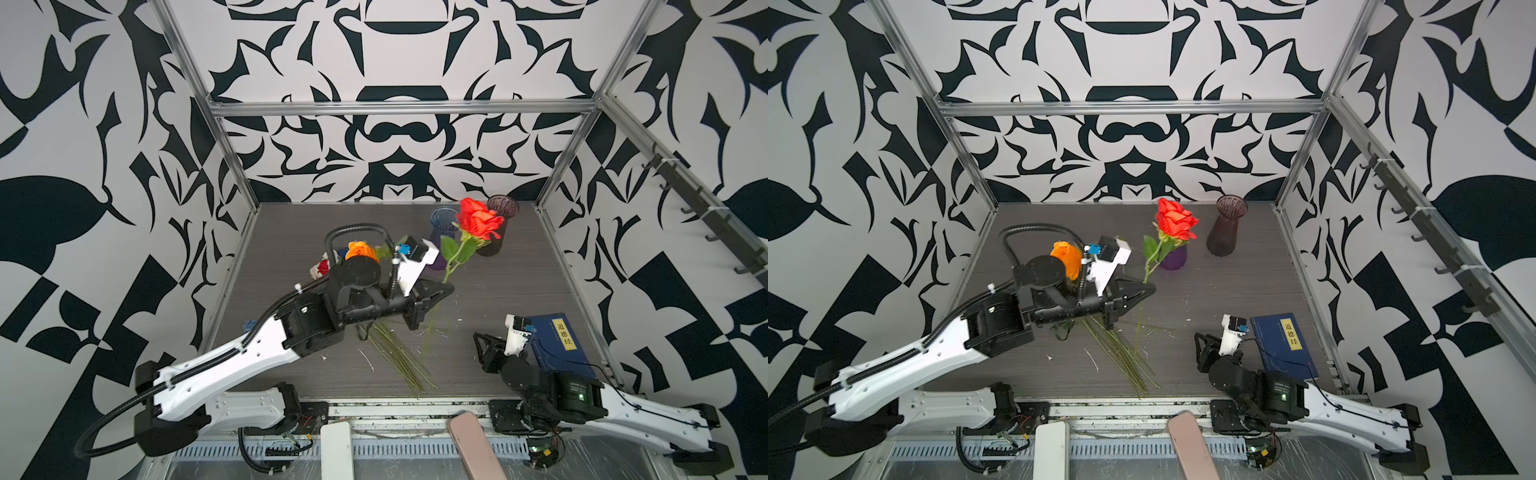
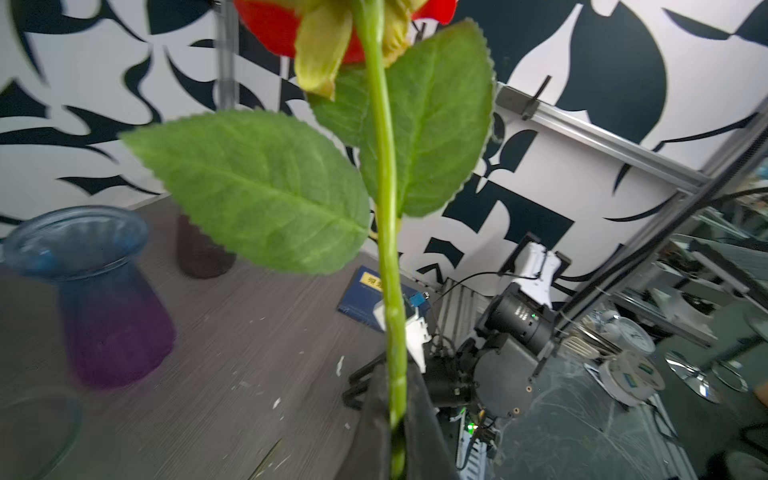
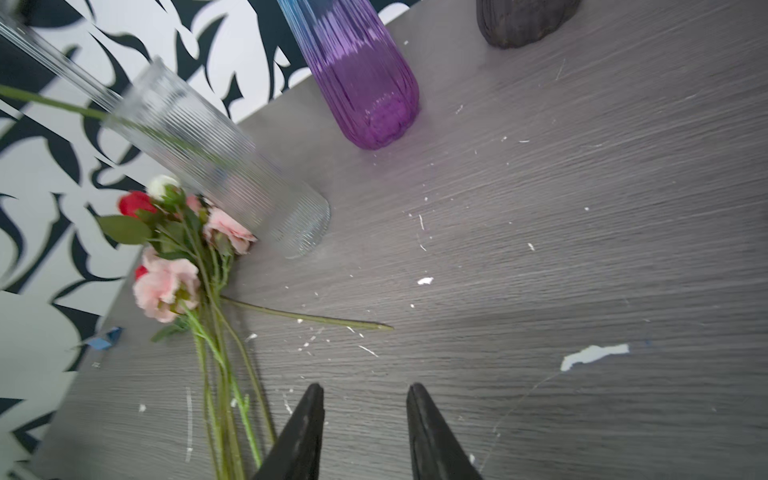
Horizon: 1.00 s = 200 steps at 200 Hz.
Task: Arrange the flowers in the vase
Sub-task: 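Carry the red rose with the left gripper over the purple gradient vase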
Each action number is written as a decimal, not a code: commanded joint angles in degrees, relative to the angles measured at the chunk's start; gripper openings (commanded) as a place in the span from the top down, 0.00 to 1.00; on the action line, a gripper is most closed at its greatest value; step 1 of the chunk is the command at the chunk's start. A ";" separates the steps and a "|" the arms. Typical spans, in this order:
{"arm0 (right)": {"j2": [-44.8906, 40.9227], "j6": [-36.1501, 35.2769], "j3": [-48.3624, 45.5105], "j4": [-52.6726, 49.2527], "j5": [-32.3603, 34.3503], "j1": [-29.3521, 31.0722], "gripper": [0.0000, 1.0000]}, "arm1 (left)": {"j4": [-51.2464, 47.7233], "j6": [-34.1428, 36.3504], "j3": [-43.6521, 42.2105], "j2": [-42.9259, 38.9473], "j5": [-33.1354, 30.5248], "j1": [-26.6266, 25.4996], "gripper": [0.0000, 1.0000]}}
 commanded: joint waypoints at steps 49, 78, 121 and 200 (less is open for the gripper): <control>8.15 -1.36 4.37 4.71 0.66 -0.11 0.63 | -0.38 5.10 -2.63 -0.53 -4.05 16.47 1.00; 8.10 -1.15 4.37 4.65 0.81 -0.11 0.63 | 2.19 7.07 0.71 5.12 6.05 27.73 1.00; 9.03 -0.84 4.72 4.70 1.42 -0.11 0.63 | 1.70 11.17 13.72 17.06 12.68 31.51 1.00; 13.02 -1.19 6.09 5.74 1.34 -0.11 0.63 | 5.07 4.86 18.62 20.91 21.03 31.23 1.00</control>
